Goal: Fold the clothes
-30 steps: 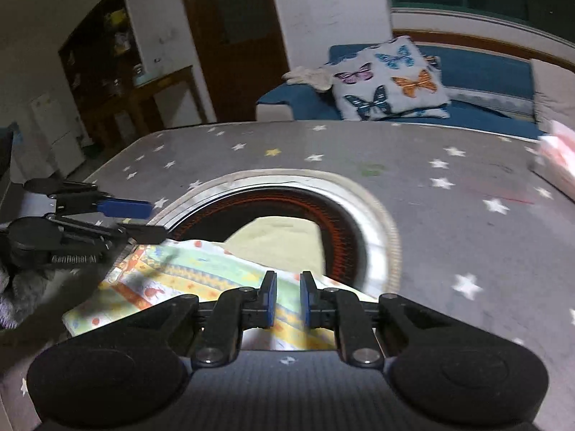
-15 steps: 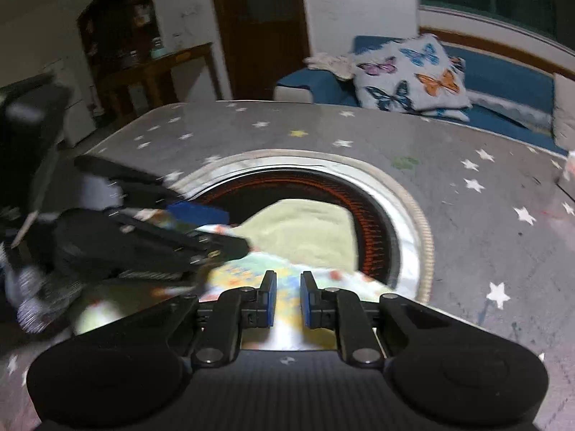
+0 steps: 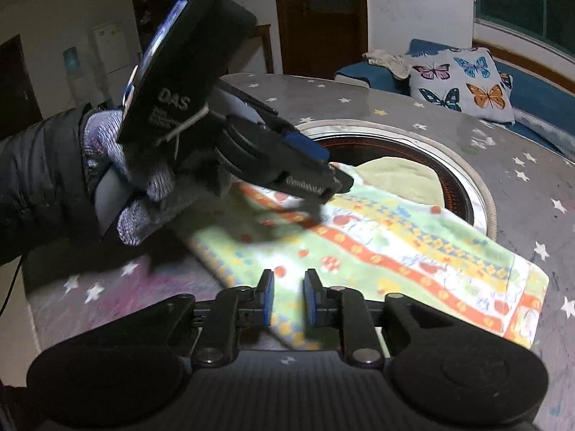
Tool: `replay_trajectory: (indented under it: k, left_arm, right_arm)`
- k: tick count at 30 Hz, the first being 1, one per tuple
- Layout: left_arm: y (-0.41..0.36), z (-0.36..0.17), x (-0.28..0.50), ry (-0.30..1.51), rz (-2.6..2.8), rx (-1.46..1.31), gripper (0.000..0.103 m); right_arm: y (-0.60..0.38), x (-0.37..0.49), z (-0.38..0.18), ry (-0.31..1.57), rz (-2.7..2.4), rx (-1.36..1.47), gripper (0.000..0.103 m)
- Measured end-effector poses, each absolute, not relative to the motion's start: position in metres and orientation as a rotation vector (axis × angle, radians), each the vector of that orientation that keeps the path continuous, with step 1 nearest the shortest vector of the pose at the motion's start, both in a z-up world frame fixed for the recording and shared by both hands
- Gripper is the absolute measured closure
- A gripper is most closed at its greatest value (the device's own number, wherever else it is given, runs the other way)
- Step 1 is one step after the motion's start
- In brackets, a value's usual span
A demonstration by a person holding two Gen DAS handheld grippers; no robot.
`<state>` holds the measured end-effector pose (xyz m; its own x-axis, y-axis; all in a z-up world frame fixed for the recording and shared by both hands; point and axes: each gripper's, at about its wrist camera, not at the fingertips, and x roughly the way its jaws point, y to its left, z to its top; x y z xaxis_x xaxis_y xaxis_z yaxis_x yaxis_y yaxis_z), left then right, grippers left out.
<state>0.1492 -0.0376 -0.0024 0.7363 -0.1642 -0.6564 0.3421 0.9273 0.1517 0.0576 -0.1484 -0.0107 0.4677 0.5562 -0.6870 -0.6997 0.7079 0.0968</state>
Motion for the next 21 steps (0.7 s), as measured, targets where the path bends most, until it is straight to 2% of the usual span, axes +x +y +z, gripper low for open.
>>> replay_trajectory:
  k: [5, 10, 21]
  left_arm:
    - [-0.038, 0.009, 0.106, 0.636, -0.319, 0.271, 0.064]
    - [-0.032, -0.005, 0.074, 0.648, -0.305, 0.260, 0.063]
    - [-0.005, -0.012, 0.053, 0.647, -0.201, 0.156, 0.062]
  right_arm:
    - [-0.162, 0.050, -0.003, 0.730, 0.739, -0.146, 0.084]
    - [-0.179, 0.050, -0.013, 0.764, 0.671, -0.100, 0.084]
    - [-0.214, 0.046, -0.013, 0.761, 0.582, -0.014, 0.084]
